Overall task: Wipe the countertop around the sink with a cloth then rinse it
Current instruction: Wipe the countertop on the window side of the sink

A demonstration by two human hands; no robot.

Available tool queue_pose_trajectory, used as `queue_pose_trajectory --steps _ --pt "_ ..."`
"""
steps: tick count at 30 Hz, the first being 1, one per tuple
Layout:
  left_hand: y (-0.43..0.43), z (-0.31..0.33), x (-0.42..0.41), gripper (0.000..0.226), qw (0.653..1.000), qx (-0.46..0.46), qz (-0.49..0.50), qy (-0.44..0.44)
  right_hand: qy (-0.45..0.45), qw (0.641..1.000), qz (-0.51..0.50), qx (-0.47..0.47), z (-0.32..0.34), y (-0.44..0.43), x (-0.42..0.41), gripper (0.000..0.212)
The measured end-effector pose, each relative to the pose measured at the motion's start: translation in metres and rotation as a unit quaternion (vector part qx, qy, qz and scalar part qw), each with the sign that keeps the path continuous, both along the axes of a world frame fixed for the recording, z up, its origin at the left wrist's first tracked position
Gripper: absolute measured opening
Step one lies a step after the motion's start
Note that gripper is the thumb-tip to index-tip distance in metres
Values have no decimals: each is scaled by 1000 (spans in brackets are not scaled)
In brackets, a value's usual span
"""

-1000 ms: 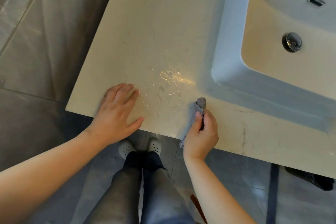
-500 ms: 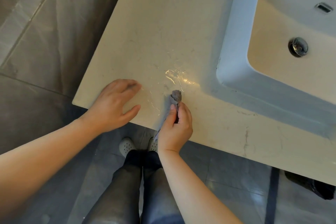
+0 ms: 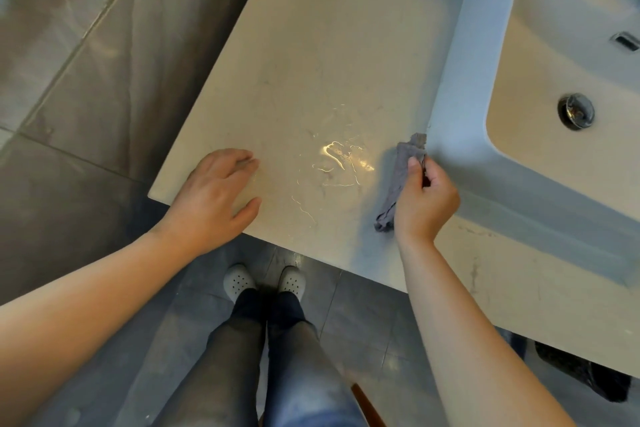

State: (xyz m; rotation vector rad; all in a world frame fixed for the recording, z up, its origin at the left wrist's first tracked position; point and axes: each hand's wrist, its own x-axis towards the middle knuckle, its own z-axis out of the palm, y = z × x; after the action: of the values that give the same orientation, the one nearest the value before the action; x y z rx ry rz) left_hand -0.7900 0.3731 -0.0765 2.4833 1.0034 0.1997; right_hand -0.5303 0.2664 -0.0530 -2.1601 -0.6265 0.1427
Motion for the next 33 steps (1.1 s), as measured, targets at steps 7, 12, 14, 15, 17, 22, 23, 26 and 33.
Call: queue_pose_trajectory --steps 7,12,14,15,17,22,23,26,33 --pt "3 -5 -5 62 1000 6 -19 -8 -45 999 -3 6 -21 36 -7 34" --pt "2 -5 -5 62 1000 7 -18 -9 -40 999 9 16 -30 59 -25 22" --pt "3 -6 -5 62 1000 4 -19 -7 -36 999 10 18 -33 65 -33 19" --pt "3 -6 -5 62 1000 3 -19 -7 -35 999 15 21 -34 68 -37 18" --pt "3 -6 -6 62 1000 0 -20 -5 -23 999 35 30 -34 72 -44 17" --pt "3 -6 -6 62 1000 -3 -22 -1 106 989 91 51 -12 73 -54 22" --pt "2 -5 -6 62 1000 -3 -22 1 114 988 84 62 -5 67 -53 20" --pt "2 -2 -5 64 1000 -2 -22 11 92 992 40 80 16 31 -48 16" --pt "-3 3 -2 67 999 3 -15 32 19 1000 -4 16 7 -63 -54 13"
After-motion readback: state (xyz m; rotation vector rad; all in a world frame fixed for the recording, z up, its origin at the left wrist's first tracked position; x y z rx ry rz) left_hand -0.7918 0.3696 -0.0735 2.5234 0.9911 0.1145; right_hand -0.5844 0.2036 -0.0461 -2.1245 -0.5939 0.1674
